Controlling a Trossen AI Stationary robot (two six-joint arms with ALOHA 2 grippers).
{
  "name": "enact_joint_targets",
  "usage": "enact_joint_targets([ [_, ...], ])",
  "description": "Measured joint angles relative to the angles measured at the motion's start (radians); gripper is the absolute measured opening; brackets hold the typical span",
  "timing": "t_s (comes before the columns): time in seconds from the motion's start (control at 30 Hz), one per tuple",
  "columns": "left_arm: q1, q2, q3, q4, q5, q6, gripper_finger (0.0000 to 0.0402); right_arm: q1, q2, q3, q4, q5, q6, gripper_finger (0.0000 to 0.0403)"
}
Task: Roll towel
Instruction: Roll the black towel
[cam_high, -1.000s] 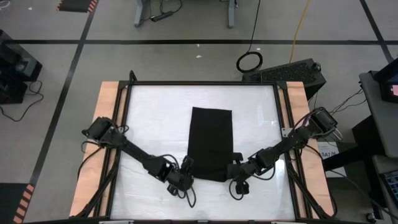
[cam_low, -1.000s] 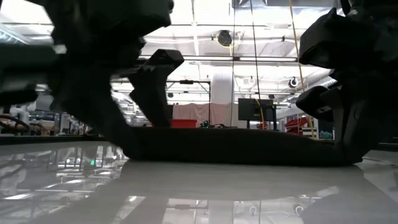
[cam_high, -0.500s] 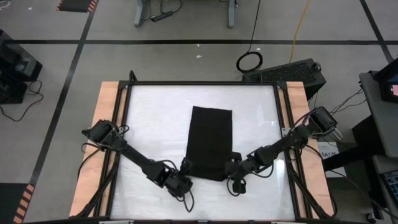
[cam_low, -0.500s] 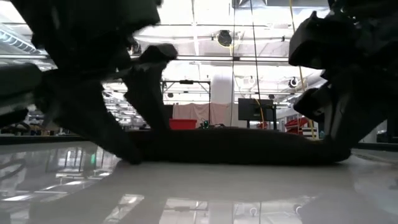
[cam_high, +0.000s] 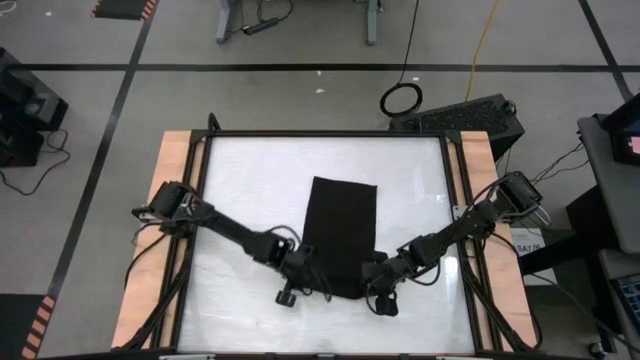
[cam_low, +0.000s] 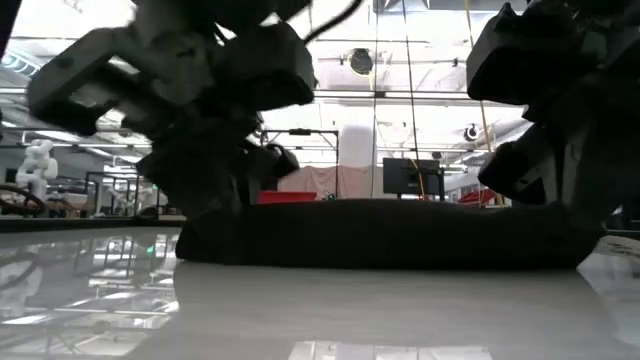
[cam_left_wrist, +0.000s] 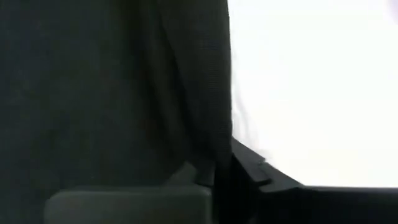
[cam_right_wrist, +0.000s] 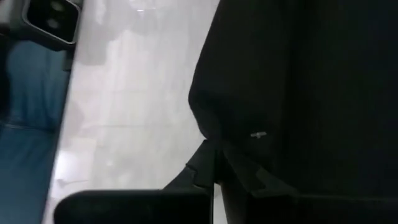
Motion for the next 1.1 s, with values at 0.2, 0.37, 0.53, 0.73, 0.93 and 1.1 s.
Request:
enact_joint_targets([
  [0.2, 0.096, 0.008, -0.004, 0.013, 0.335, -0.078, 0.0025, 0.002, -0.006, 0.001, 0.027, -0.076, 0.091, 0.0002],
  [0.37, 0.155, 0.007, -0.004, 0.01, 0.441, -0.105, 0.0027, 0.001, -0.033, 0.001, 0.015, -0.095, 0.143, 0.0003],
  [0.53, 0.19, 0.052, -0.004, 0.013, 0.473, -0.158, 0.0028, -0.015, -0.038, -0.021, -0.008, -0.066, 0.19, 0.0012],
  [0.73, 0.196, 0.097, 0.001, 0.026, 0.502, -0.174, 0.0028, -0.031, -0.037, -0.093, 0.02, -0.082, 0.21, 0.0035],
  [0.93, 0.194, 0.099, 0.002, 0.038, 0.51, -0.18, 0.0028, -0.01, -0.06, -0.098, 0.022, -0.087, 0.089, 0.0089],
  [1.1, 0.194, 0.1, 0.003, 0.042, 0.521, -0.181, 0.0028, 0.025, -0.14, -0.098, 0.018, -0.073, -0.047, 0.0137],
])
